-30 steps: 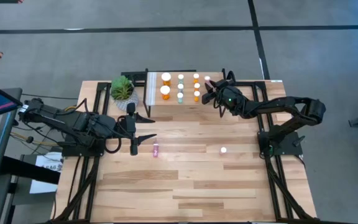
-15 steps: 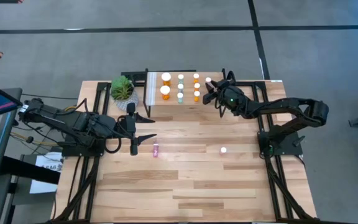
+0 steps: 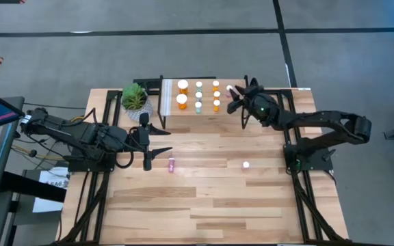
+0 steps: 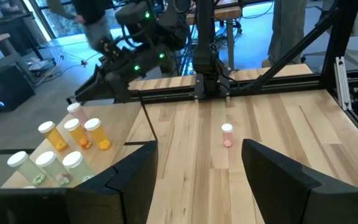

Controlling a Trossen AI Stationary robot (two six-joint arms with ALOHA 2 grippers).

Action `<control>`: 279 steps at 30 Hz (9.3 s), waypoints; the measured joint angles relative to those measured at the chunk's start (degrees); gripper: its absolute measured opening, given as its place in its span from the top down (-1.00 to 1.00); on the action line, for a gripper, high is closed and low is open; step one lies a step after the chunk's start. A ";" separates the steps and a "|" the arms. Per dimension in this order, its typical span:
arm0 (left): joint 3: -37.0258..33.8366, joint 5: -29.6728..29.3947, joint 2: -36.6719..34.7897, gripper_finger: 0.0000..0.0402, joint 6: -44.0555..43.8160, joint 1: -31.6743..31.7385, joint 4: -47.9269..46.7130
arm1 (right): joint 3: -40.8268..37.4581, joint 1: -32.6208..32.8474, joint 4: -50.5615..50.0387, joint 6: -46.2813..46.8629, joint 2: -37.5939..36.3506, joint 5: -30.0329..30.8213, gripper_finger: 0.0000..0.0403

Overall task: Pick and place medicine bottles onto shelf by color
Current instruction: Put the pink pill bottle on the shelf aligned with the other pink pill bottle, then put the pink pill bottle on the shelf aligned with the other pink pill bottles

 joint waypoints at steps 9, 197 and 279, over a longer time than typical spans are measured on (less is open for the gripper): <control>0.00 -0.48 0.00 -0.10 0.16 -0.35 -0.11 | 0.00 3.27 -7.42 0.46 -12.52 -0.24 0.15; -26.80 0.22 6.67 -0.10 -3.17 -6.51 44.28 | 78.73 -6.01 -114.15 -11.87 32.66 -27.78 0.25; -26.80 1.71 6.64 -0.10 -4.07 -6.54 43.05 | 85.68 -7.10 -124.87 -10.88 35.82 -27.17 -0.27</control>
